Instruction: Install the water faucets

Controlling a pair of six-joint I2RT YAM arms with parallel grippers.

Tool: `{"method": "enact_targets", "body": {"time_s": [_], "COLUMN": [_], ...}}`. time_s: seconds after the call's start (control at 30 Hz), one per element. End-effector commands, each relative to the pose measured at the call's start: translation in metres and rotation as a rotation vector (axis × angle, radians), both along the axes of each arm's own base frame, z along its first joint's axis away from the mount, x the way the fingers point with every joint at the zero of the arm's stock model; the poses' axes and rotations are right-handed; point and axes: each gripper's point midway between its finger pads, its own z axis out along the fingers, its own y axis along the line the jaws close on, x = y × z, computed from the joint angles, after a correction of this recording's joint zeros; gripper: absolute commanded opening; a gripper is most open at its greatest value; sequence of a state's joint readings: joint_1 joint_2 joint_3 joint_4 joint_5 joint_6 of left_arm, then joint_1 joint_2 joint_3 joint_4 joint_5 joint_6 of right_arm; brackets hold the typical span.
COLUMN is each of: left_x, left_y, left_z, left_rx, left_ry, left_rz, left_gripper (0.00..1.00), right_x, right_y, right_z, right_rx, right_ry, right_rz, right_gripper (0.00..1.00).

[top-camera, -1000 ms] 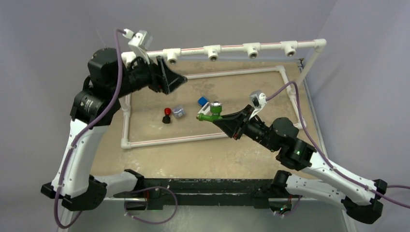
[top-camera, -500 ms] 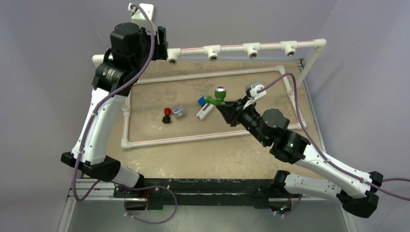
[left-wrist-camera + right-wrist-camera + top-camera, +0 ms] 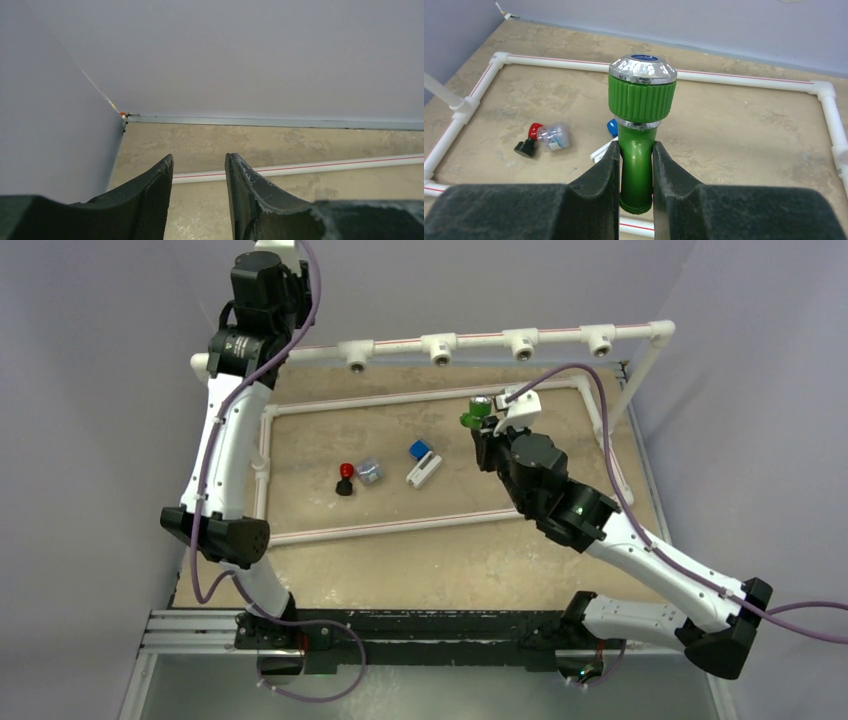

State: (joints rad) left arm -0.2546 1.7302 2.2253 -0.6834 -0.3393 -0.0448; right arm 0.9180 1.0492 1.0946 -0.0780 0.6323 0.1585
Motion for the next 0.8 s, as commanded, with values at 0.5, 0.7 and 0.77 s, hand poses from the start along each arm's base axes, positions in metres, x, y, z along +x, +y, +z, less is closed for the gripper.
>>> {"method": "enact_targets", "body": {"time_s": [0.5, 0.7, 0.77], "left_x": [0.061, 0.062, 0.059], "left_y": [0.070, 0.071, 0.071], "left_z": [-0.091, -0.119, -0.125], "left_rx": [-0.172, -0.172, -0.174], "left_ry": [0.137, 0.188, 0.201], "left_rz": [0.048, 0.053, 0.052], "left_gripper": [0.30, 0.25, 0.24], "right_x": [0.029, 0.061, 0.071], "right_y": [0.014, 0.009, 0.007], "right_z": [0.001, -0.006, -0.010], "right_rx": [0.006, -0.004, -0.010], "right_ry": [0.059, 0.104, 0.122], "right_rz": [0.044, 0.031, 0.018], "right_gripper": [0.00, 0.00, 0.00]}}
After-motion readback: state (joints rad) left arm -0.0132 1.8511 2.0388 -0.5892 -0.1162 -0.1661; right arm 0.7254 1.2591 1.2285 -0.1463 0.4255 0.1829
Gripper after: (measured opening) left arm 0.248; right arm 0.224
